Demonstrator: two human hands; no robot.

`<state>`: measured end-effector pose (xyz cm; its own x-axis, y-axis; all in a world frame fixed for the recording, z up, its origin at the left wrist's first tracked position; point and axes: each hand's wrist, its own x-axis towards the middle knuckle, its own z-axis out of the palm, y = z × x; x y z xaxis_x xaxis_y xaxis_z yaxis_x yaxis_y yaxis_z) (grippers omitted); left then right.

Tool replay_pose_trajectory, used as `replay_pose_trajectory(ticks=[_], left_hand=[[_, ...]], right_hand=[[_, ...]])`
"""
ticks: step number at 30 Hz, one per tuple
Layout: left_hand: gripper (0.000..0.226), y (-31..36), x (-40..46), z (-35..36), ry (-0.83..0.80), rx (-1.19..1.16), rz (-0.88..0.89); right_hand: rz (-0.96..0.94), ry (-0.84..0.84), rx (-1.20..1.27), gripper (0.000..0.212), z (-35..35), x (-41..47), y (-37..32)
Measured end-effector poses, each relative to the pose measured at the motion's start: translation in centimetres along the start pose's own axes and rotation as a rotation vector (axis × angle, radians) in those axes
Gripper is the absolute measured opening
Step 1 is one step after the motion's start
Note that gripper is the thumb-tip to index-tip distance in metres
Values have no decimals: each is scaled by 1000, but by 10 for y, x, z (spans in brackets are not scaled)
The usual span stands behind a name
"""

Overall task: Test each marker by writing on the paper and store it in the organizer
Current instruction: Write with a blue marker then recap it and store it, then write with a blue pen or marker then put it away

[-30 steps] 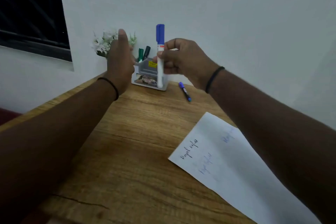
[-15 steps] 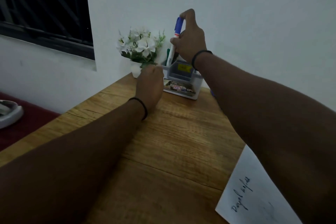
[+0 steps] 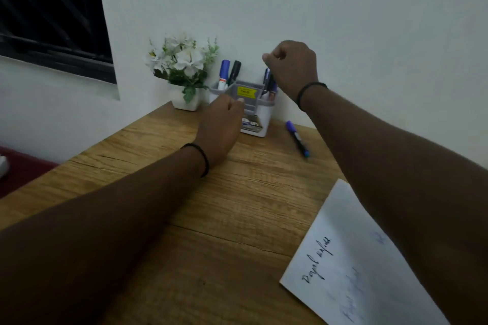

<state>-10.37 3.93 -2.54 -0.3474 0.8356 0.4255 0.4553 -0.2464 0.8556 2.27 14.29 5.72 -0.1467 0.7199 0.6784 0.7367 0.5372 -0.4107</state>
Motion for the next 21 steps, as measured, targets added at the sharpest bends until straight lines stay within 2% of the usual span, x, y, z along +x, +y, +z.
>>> replay_pose_trajectory(ticks=[5,7,10,11,14,17,20,21], left_hand=[[34,25,-17,28,-116,-26,-16],[33,34,-24,42,-127,-43,-34],[28,40,-35,58,-150,-35,-54],[29,41,-37,60,-152,-13,-56],[28,39,-40,60,-127,91,-14],[13,35,-42,51,-94,250,145],[33,35,-48,47,-130,415,434],[38,38,-51,47,-151,439,489]], right_hand=[[107,-11,-65,29,-36,-48,48],[158,-120,-136,30,-36,-65,61],[259,-417,-303,36,-22,-84,68],[276,-463,-344,36,-15,-88,68],[289,-442,-399,32,-12,-88,66],[255,-430,-415,23,-38,-85,58],[125,-465,-316,3,-85,-95,47],[83,-478,-254,3,-102,-103,44]])
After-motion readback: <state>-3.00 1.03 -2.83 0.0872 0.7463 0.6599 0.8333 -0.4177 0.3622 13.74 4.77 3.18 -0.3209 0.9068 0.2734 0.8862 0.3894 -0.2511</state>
